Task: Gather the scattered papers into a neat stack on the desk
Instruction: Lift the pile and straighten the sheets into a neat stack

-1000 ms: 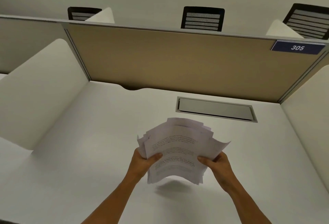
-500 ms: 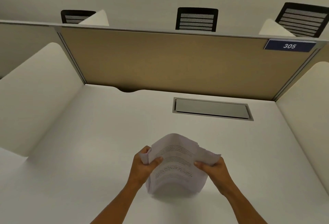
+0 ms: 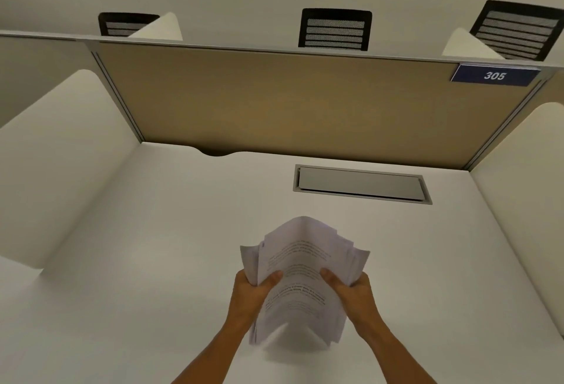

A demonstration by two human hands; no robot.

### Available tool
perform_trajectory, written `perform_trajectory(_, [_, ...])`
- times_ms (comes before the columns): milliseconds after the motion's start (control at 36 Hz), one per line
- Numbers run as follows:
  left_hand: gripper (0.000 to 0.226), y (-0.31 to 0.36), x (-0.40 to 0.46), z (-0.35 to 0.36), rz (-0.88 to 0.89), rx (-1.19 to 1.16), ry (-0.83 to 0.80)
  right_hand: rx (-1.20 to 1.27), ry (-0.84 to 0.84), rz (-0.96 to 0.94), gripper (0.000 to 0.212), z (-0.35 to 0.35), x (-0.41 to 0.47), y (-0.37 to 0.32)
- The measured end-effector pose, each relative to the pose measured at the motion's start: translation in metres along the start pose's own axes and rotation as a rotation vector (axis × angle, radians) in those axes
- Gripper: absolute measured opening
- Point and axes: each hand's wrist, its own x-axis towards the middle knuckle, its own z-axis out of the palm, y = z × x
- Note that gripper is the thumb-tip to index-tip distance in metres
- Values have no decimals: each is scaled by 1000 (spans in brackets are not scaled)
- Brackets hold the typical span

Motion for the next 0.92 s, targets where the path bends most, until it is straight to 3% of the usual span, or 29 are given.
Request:
perform_trajectory(167, [46,12,1,-11,128,-75,-8,21,-35,-110,55,-9,0,-11])
perform_trajectory(389, [26,-1,2,-13,32,33,6,-92,0,36,47,-9,1,17])
perform_trajectory(556, [38,5,-5,-5,105,-7,26,-44,74,-14,33,-12,0,13])
perform_trajectory(694, [43,16,0,-6,215,-33,5,-11,-26,-125,45,-21,-4,2])
perform_trajectory(806, [49,14,4,-4,184,38,-50,-53,-40,-54,50,-19,-4,6])
perform_trajectory(917, [31,10,6,1,196,89,-86,-76,-1,-43,40,-12,0,8])
